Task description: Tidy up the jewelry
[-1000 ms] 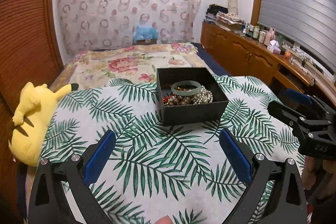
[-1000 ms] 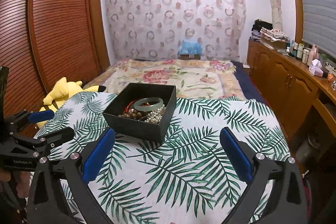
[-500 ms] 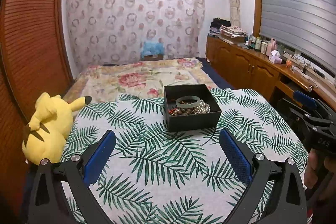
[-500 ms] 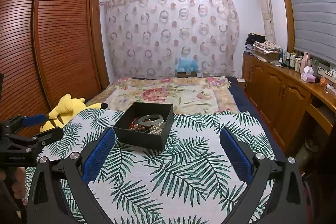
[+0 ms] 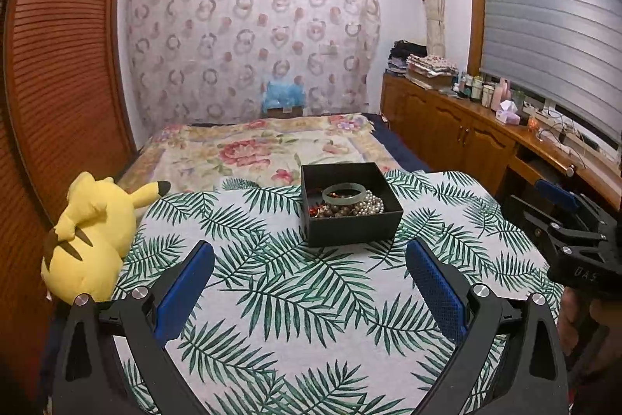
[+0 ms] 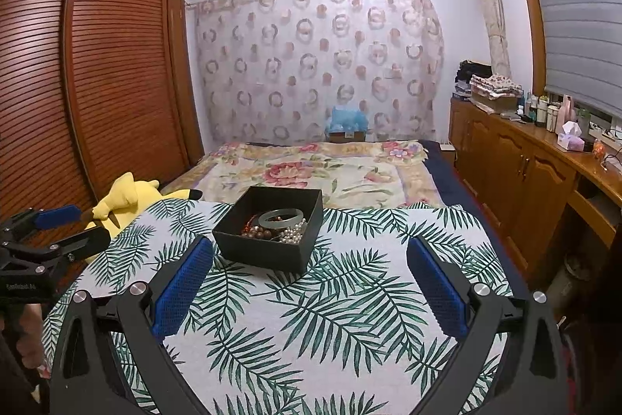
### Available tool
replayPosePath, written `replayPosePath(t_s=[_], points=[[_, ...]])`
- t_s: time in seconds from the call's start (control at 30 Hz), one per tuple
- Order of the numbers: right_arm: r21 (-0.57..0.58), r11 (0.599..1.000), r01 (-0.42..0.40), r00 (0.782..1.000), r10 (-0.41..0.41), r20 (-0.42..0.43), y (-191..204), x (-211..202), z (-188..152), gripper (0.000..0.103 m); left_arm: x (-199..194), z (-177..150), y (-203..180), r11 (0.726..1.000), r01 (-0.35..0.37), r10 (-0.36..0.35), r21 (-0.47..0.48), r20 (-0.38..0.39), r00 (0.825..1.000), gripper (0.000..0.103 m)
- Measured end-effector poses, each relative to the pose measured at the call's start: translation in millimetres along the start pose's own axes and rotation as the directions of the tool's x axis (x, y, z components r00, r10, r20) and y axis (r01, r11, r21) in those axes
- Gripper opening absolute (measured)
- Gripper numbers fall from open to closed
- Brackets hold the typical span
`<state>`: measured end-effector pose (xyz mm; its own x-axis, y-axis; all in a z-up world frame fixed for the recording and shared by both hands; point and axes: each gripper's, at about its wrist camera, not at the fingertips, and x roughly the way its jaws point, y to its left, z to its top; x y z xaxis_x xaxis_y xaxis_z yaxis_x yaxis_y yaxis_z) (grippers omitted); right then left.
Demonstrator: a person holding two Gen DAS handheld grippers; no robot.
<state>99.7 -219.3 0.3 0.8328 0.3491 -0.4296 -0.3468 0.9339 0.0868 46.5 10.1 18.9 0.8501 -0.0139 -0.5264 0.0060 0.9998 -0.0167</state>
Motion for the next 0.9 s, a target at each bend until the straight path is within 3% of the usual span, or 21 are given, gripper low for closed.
replayPosePath(t_s=[0.9], points=[[0.003,1.000,-0.001,1.000,0.001,-0.017,1.7,6.5,-8.9,0.101,-7.9,3.6,-3.3,1.000,-0.001,0.002,-0.010,0.018,1.000,0.095]])
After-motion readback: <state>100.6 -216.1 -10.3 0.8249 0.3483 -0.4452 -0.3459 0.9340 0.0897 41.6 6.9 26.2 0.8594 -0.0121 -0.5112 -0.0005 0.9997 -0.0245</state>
